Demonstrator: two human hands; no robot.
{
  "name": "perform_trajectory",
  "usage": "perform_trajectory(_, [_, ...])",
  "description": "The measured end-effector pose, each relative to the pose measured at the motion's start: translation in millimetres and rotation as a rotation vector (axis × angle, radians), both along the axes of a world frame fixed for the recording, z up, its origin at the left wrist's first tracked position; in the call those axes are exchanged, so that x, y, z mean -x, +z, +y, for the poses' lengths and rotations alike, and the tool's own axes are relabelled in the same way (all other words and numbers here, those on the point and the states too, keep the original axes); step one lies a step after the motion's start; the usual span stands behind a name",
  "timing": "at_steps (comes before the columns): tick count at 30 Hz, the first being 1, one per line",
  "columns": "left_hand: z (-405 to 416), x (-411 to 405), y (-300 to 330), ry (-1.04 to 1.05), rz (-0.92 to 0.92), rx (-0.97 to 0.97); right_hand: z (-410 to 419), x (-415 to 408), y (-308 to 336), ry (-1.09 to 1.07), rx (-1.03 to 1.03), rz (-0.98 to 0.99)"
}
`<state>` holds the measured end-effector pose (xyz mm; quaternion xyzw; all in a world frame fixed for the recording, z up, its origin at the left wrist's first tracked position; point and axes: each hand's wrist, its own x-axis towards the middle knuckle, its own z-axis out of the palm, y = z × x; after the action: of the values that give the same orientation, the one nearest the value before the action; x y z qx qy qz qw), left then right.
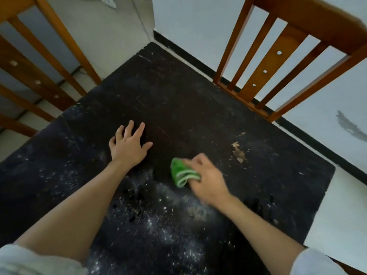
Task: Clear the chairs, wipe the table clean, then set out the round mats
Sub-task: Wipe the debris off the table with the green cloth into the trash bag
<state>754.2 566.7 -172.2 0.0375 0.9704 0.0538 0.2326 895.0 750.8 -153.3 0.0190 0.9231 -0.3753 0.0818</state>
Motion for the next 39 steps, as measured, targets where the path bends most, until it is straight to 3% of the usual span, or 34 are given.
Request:
perform_trajectory(3, [-6.9, -18.3, 0.5, 0.027, 0.094, -0.115, 73.1, 36.5, 1.1, -0.559, -0.182, 0.064])
perform_trajectory(5, [-16.6, -45.8, 1.1, 0.089, 0.163, -0.214, 112.6, 58.5, 1.1, -0.687, -0.282, -0.114])
perform_trajectory(7, [-28.2, -75.7, 0.5, 0.107, 0.187, -0.232, 115.9, 64.5, -6.8, -0.586, -0.415, -0.257])
perform_trajectory(10, [-41.5, -108.8, -3.2, 0.100, 0.201, -0.206, 58.1, 26.4, -22.2, -0.231, -0.549, -0.093])
perform_trajectory(12, [-42.9, -123.6, -3.1, 0.131, 0.225, -0.217, 7.7, -25.1, -22.4, -0.011, -0.477, 0.021])
perform_trajectory(15, [-40.1, -143.7, -2.4, 0.167, 0.218, -0.238, -50.1, -95.0, -1.8, 0.336, -0.251, -0.142])
perform_trajectory(16, [-40.1, -150.0, -2.4, 0.171, 0.216, -0.245, -54.3, -104.4, 3.7, 0.335, -0.162, -0.228])
perform_trajectory(18, [-41.5, -163.3, -1.7, 0.179, 0.207, -0.253, -42.7, -97.2, 11.0, 0.137, -0.094, -0.219])
perform_trajectory(21, [-46.8, -184.5, -0.1, 0.185, 0.180, -0.239, 9.0, -56.5, -0.1, -0.243, -0.226, -0.092])
perform_trajectory(24, [-57.2, -206.6, 4.0, 0.200, 0.167, -0.228, 24.5, -38.2, -11.7, -0.366, -0.354, -0.173])
perform_trajectory(27, [-67.2, -226.9, 7.4, 0.179, 0.160, -0.198, -26.1, -80.2, -15.5, -0.050, -0.451, -0.136])
perform_trajectory(29, [-73.6, -244.5, 7.8, 0.120, 0.137, -0.167, -72.9, -133.8, -8.7, 0.209, -0.310, -0.165])
perform_trajectory(31, [-75.6, -251.5, 4.3, 0.047, 0.106, -0.133, -92.8, -165.4, -0.4, 0.285, -0.120, -0.249])
perform_trajectory(34, [-79.1, -264.7, 0.7, -0.001, 0.081, -0.115, -68.8, -166.2, 7.7, 0.026, -0.067, -0.166])
perform_trajectory(36, [-81.6, -275.5, -1.1, -0.019, 0.080, -0.092, -30.4, -147.7, 3.5, -0.217, -0.181, -0.100])
perform_trajectory(39, [-86.8, -291.7, -2.6, -0.002, 0.090, -0.091, 16.6, -128.4, -4.3, -0.447, -0.383, -0.189])
